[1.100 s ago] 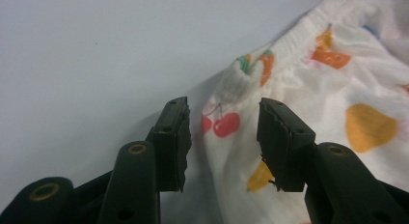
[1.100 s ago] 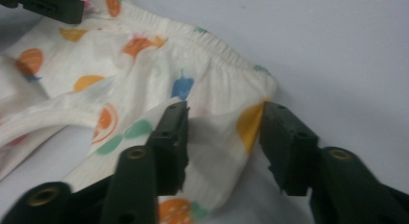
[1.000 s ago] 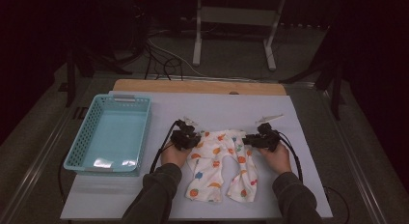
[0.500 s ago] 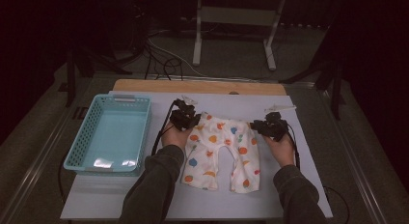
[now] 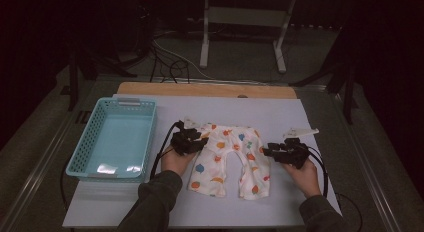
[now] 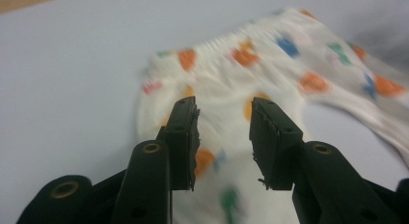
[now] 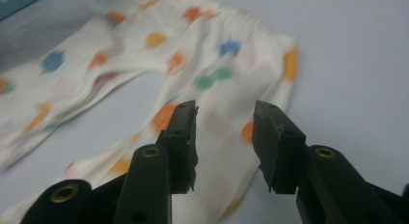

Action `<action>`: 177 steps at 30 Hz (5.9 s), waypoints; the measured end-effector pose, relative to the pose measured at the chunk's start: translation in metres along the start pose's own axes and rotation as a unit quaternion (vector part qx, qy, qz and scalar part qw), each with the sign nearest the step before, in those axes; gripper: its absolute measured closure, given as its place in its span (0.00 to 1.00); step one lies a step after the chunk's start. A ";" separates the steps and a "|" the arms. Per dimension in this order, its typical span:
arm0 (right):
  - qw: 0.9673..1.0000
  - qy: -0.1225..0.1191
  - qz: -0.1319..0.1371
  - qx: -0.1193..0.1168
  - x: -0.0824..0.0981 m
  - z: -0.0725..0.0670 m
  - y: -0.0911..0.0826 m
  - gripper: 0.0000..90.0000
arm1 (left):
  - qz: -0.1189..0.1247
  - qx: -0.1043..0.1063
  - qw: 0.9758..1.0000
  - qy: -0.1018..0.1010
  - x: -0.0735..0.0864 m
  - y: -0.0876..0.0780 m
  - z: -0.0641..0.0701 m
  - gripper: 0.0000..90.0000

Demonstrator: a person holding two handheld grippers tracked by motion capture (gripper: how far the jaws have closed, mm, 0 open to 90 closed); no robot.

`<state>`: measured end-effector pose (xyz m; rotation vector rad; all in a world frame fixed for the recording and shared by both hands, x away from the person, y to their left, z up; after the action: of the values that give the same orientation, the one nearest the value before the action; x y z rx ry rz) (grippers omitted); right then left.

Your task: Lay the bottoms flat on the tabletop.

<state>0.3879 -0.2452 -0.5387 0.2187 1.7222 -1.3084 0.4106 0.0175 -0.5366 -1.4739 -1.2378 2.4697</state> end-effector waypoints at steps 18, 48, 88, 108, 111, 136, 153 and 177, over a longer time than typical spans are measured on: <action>0.997 -0.053 -0.011 -0.051 0.063 -0.058 -0.048 0.66 | -0.054 0.050 0.997 0.007 0.079 -0.019 0.050 0.66; 0.993 -0.106 -0.031 -0.045 0.057 -0.079 -0.045 0.99 | -0.066 0.101 0.993 0.012 0.089 -0.029 0.066 0.89; 0.995 -0.091 -0.040 -0.027 0.059 -0.059 -0.069 0.91 | -0.048 0.088 0.995 0.012 0.081 -0.032 0.059 0.78; 0.996 -0.079 -0.011 -0.042 0.070 -0.071 -0.038 0.72 | -0.067 0.069 0.995 -0.030 0.101 -0.033 0.050 0.66; 0.996 -0.077 -0.009 -0.042 0.070 -0.071 -0.037 0.72 | -0.074 0.073 0.994 -0.027 0.104 -0.031 0.052 0.79; 0.995 -0.086 -0.015 -0.039 0.074 -0.075 -0.032 0.70 | -0.092 0.116 0.989 0.003 0.092 -0.015 0.075 0.98; 0.996 -0.078 0.002 -0.040 0.068 -0.073 -0.034 0.64 | -0.076 0.124 0.989 0.009 0.086 -0.020 0.072 0.96; 0.996 -0.086 0.004 -0.033 0.069 -0.072 -0.036 0.61 | -0.086 0.083 0.993 0.005 0.096 -0.030 0.044 0.91</action>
<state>0.2876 -0.2258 -0.5668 0.0714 1.6129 -1.2258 0.3132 0.0470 -0.5778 -1.2799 -1.0785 2.3836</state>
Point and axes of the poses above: each handheld gripper's, and its own axes: y roughly forward along the jaws, x roughly out of its underside, z roughly to its right, the point moved 9 cm from there along y, roughly forward along the jaws, and after that the axes turned 13 degrees about x, right-handed, at the moved point
